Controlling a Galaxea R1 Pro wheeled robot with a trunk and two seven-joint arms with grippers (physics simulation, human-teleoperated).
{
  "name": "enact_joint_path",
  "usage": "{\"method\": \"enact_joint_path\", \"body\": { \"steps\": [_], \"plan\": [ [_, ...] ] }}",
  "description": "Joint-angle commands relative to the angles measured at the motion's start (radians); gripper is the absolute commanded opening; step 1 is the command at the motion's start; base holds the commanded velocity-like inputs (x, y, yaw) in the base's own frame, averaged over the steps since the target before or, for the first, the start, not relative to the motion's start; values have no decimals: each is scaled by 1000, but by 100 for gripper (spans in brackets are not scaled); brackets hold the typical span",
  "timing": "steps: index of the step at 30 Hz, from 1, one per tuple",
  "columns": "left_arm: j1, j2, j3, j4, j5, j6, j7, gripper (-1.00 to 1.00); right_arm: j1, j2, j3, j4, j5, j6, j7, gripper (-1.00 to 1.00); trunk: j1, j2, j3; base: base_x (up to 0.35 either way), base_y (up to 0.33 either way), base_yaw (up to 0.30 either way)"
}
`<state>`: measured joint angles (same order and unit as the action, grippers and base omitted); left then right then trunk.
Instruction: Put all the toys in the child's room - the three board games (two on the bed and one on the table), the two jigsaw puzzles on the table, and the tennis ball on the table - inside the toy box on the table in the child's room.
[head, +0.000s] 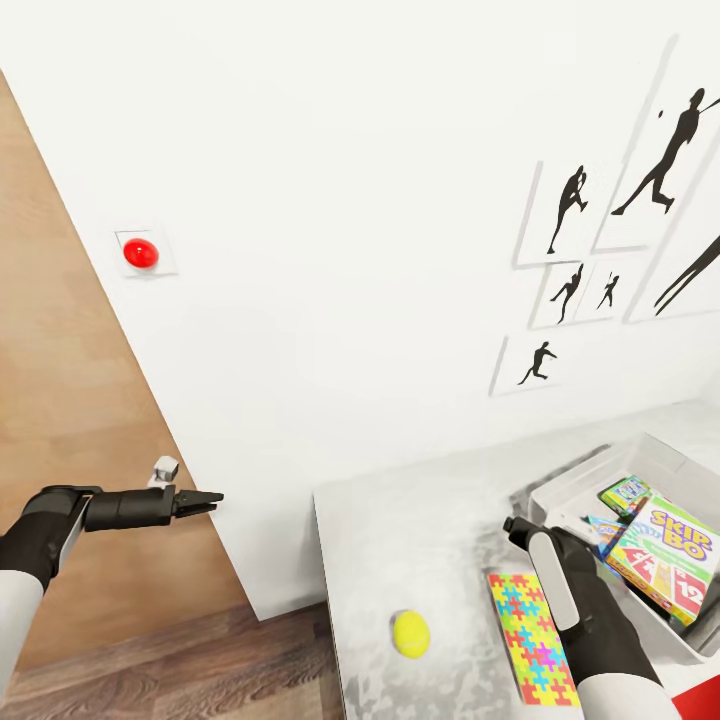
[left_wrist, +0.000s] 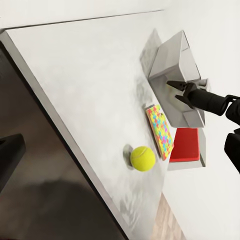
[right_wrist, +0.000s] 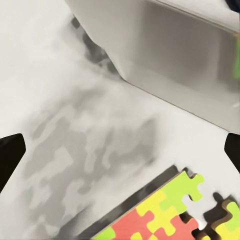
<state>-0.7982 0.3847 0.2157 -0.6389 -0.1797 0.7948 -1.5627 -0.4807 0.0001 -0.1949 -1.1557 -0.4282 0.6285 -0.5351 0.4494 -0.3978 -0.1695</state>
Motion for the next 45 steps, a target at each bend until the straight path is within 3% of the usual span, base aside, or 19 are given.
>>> {"method": "enact_joint_path", "body": {
  "steps": [1,37,45],
  "plan": [
    [-1,0,4,-1,-10,11,-8,100,-1,0,0,1,-11,3,-9,100,1,-2,-2,0,0,0],
    [-1,0,4,0,-10,11,-8,100,-73,-1,0,207,-7,7,-15,100,1,-2,-2,0,0,0],
    [-1,0,4,-1,-11,11,-8,100,-74,-1,0,227,-9,-3,-101,100,1,-2,-2,-61,0,0]
  ]
}}
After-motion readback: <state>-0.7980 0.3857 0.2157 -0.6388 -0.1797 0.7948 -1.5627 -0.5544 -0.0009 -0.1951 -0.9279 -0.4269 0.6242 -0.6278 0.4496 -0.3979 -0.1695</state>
